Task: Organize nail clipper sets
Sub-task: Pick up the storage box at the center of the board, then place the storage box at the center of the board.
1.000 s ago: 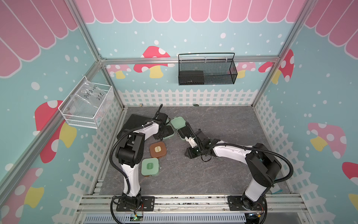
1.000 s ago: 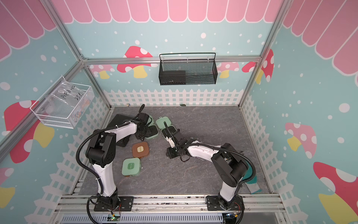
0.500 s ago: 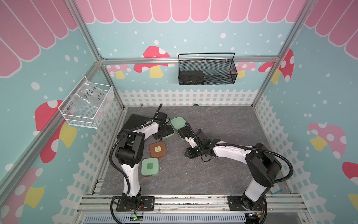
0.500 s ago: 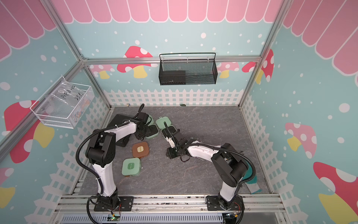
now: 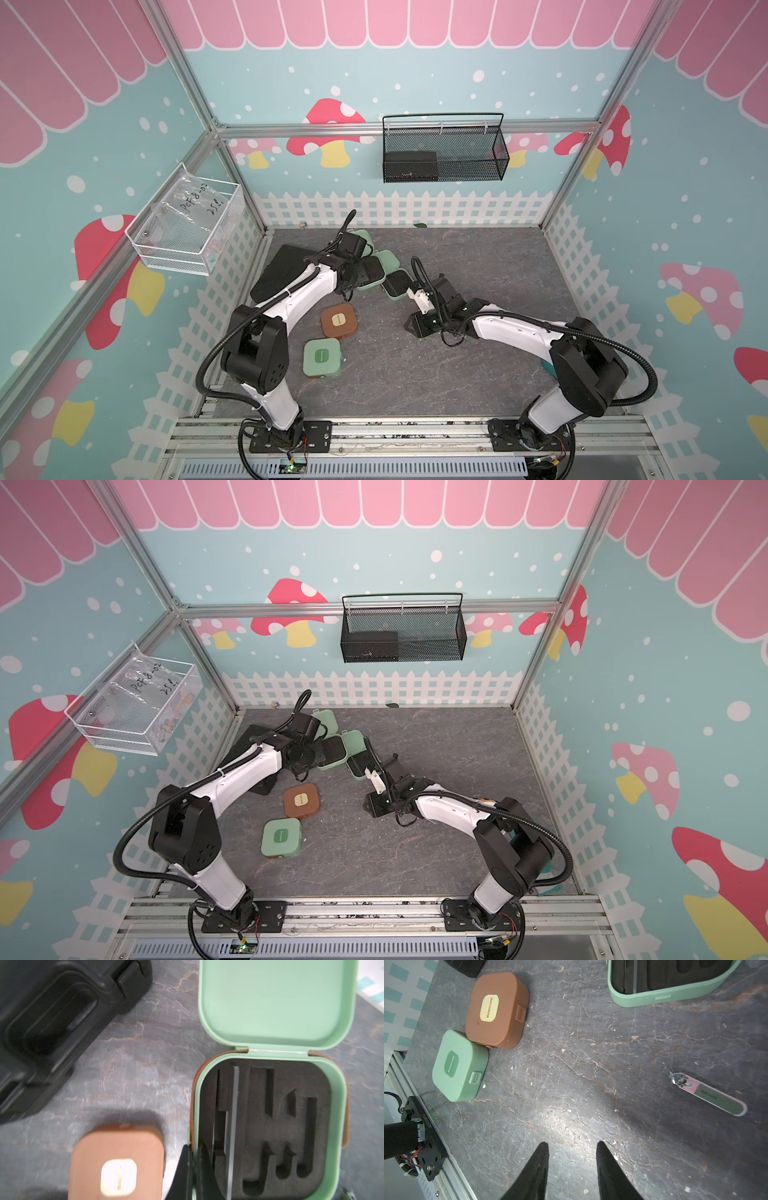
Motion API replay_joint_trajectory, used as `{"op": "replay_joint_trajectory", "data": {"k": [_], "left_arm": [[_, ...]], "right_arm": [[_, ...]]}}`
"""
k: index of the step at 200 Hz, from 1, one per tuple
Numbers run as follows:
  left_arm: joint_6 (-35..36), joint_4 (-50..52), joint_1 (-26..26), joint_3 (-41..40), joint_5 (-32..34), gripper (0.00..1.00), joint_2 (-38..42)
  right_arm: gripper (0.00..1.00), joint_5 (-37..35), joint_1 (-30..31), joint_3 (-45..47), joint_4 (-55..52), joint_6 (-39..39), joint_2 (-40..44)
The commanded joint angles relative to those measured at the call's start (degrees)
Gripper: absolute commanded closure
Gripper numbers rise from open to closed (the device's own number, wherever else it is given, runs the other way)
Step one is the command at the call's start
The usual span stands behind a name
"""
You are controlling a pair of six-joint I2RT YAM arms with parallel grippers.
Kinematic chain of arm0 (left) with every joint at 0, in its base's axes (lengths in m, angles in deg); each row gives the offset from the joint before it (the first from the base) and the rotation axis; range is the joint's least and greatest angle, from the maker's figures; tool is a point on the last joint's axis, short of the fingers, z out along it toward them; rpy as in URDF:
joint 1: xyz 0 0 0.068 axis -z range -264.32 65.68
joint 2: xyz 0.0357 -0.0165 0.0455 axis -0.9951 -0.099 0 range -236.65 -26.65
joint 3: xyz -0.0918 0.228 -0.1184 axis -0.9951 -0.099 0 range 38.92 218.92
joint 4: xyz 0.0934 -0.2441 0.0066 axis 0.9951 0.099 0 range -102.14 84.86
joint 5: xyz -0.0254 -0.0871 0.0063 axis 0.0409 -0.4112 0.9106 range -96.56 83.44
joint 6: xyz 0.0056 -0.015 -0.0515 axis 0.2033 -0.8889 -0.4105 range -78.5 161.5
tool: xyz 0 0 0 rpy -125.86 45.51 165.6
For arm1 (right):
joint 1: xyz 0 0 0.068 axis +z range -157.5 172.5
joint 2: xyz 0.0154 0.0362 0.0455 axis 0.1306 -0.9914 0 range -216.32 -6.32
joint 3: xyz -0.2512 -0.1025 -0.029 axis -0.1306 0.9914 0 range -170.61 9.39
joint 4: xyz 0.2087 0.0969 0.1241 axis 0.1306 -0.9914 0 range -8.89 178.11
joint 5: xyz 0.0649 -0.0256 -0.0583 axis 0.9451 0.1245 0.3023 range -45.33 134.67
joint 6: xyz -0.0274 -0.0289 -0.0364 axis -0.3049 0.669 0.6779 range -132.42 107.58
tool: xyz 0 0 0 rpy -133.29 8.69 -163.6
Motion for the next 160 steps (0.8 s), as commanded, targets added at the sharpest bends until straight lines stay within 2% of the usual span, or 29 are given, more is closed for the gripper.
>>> {"op": "replay_joint_trajectory", "data": {"k": [1, 40, 85, 127, 160], "left_arm": [[-6.3, 4.4, 4.4, -5.8, 3.4, 1.0, 4.9], [-21.2, 3.4, 12.8, -18.4, 5.4, 1.0, 13.6], [-38.7, 2.5, 22.1, -26.5, 8.7, 1.0, 18.2], [-50.1, 2.7, 30.2, -26.7, 10.3, 1.0, 14.5], [-54.1, 2.9, 33.5, -25.5, 10.1, 1.0, 8.4]], "right_arm": [[0.59, -0.7, -1.4, 0.7, -2.1, 3.4, 3.3], [0.59, -2.5, -3.6, 1.0, -4.9, 7.4, 7.5], [0.59, -0.3, -4.0, 2.2, -4.0, 11.6, 9.6], [0.59, 0.7, -4.0, 5.2, -3.0, 13.6, 12.5], [0.59, 2.0, -4.0, 7.0, -2.3, 14.8, 13.5]]}}
